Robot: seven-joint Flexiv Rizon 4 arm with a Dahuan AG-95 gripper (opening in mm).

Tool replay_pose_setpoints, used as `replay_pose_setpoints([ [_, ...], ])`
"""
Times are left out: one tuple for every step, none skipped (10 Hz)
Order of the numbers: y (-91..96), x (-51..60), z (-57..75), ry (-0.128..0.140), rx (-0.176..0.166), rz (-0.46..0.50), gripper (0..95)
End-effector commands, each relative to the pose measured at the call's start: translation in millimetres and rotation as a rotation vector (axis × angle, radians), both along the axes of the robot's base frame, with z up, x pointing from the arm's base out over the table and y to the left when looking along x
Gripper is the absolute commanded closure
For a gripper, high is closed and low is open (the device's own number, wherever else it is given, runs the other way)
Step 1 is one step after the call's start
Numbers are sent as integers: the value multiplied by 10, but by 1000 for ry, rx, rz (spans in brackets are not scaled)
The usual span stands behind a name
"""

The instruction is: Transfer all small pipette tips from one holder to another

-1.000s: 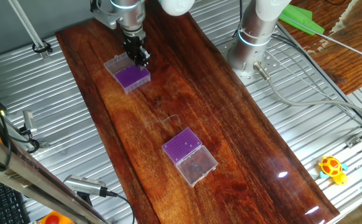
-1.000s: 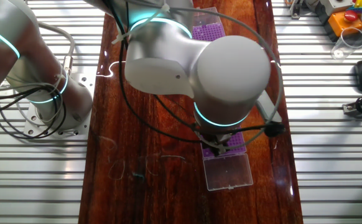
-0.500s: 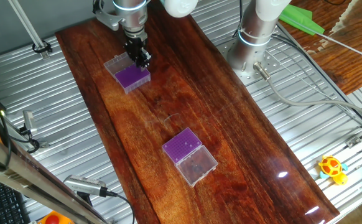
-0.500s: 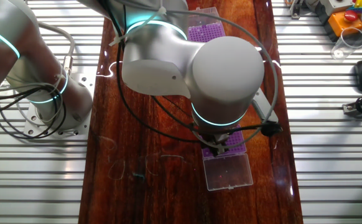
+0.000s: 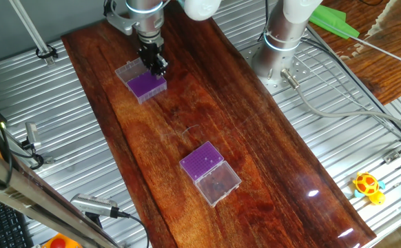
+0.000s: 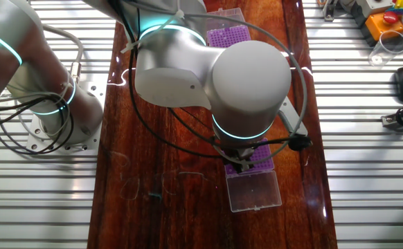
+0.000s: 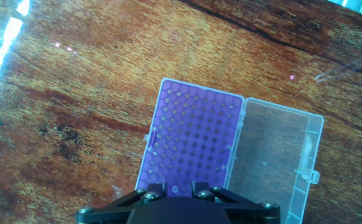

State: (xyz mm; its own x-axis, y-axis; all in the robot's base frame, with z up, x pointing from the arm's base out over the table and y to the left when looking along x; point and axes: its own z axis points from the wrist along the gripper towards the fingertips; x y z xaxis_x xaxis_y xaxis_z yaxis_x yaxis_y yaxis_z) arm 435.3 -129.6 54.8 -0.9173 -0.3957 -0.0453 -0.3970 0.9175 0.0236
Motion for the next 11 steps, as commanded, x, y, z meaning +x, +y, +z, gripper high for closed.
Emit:
replay_pose_setpoints([
  [9,2,-10,-1,-2,-2,760],
  [21,4,-17,-2,-3,-3,760],
  [36,7,-24,-3,-4,-7,950],
  [38,7,-30,-5,-4,-6,950],
  [38,7,-31,-6,-6,-4,950],
  [38,7,-31,-5,-6,-3,950],
  [31,7,-3,-3,-6,-2,950],
  [28,9,31,1,-6,-2,950],
  [23,11,108,7,-6,-3,950],
  [22,11,158,9,-6,-4,950],
  [22,8,281,13,-4,-8,950],
])
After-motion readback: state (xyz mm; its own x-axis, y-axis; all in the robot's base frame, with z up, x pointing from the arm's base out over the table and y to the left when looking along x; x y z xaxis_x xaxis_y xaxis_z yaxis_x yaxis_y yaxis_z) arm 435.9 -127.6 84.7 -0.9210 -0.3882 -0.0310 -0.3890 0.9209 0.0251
